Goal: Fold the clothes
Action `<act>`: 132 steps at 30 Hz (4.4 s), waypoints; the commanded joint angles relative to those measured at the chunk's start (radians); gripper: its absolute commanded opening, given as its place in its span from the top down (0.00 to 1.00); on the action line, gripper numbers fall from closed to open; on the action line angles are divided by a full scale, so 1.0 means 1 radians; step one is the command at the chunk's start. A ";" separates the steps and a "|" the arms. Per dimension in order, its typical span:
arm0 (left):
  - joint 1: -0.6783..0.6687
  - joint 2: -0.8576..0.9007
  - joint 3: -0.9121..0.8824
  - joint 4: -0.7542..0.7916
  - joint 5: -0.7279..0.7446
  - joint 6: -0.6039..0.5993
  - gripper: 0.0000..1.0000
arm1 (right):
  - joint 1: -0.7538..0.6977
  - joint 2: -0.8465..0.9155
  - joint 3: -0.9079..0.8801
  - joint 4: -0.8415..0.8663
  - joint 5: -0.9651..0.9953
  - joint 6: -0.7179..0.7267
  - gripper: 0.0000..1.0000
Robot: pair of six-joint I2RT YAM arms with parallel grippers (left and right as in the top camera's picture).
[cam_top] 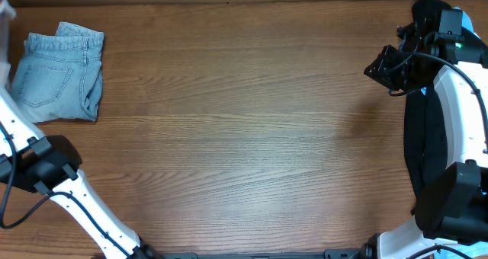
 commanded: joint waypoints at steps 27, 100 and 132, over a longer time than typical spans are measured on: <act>-0.273 0.055 -0.006 -0.336 0.402 -0.305 0.00 | -0.003 0.000 0.010 0.054 0.010 0.003 0.71; -0.585 -0.238 0.024 -0.497 0.406 -0.432 0.00 | 0.261 -1.774 -1.593 1.048 0.454 -0.015 0.00; -0.586 -0.254 0.003 -0.497 0.406 -0.432 0.00 | 0.261 -1.773 -1.593 1.000 0.402 0.000 0.00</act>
